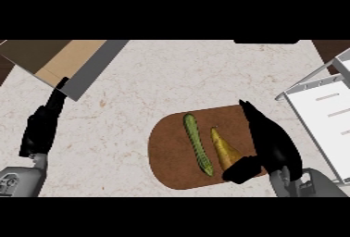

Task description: Pick the pear from the cutting board and place it in the tiered basket

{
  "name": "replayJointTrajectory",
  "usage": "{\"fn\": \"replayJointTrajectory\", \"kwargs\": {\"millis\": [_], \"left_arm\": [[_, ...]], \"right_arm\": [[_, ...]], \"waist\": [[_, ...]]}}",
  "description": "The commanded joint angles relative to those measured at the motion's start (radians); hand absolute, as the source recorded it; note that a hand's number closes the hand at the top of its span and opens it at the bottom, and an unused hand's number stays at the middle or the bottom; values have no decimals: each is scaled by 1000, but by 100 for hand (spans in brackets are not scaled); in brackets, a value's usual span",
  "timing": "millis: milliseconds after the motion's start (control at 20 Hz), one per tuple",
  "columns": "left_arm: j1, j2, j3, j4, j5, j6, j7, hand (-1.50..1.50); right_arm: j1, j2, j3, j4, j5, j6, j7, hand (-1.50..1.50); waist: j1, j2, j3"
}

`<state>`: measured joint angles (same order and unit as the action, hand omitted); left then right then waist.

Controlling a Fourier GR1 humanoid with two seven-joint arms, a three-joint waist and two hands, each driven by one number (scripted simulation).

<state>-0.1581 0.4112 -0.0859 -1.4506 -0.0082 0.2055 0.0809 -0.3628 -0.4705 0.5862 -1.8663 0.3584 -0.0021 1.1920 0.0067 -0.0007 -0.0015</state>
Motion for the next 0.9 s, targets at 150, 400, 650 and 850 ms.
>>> {"fn": "replayJointTrajectory", "kwargs": {"millis": [150, 400, 650, 850], "left_arm": [[3, -6, 15, -18, -22, -1, 6, 0], [23, -33, 10, 25, -43, 5, -47, 0], [-20, -46, 30, 42, -26, -18, -23, 0], [36, -29, 48, 34, -25, -41, -80, 0]], "right_arm": [[50, 61, 66, -30, 113, 49, 193, -150], [12, 37, 12, 32, 137, 127, 149, -150], [48, 114, 82, -9, 251, 139, 191, -150], [11, 210, 68, 75, 306, 148, 198, -150]], "waist": [[-10, -3, 1], [-10, 0, 0], [-16, -1, 0], [-4, 1, 0]]}}
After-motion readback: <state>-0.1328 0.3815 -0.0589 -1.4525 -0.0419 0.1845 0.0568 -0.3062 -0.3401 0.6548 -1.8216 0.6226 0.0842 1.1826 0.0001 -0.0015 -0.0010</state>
